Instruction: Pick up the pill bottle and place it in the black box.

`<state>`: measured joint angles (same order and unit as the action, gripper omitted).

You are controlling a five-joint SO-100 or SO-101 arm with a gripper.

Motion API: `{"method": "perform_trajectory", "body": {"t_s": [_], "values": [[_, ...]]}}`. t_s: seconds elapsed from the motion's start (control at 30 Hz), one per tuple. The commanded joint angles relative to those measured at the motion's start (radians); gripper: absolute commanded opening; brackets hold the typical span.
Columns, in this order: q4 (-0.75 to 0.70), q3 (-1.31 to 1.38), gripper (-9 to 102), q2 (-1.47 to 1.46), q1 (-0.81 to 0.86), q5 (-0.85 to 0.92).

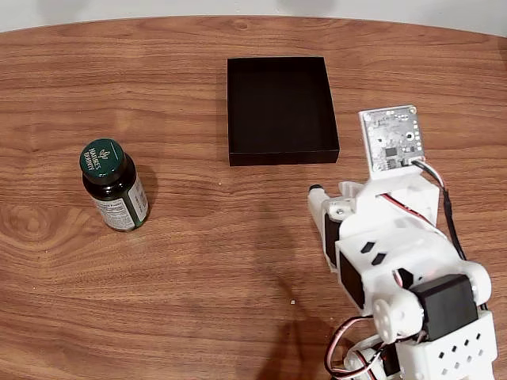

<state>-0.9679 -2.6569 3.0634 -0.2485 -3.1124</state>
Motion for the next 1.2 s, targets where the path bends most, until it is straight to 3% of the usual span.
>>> {"method": "perform_trajectory", "body": {"t_s": [0.0,0.17,0.5,0.63,0.87,1.17], "values": [[0.12,-0.009,7,-0.012,-0.014,-0.012],[0.333,-0.092,7,-0.077,-0.044,0.0],[0.489,-0.124,10,-0.189,-0.17,-0.067],[0.634,-0.215,16,-0.21,-0.212,-0.155],[0.756,-0.219,29,-0.279,-0.293,-0.169],[0.943,-0.232,34,-0.434,-0.41,-0.127]]}}
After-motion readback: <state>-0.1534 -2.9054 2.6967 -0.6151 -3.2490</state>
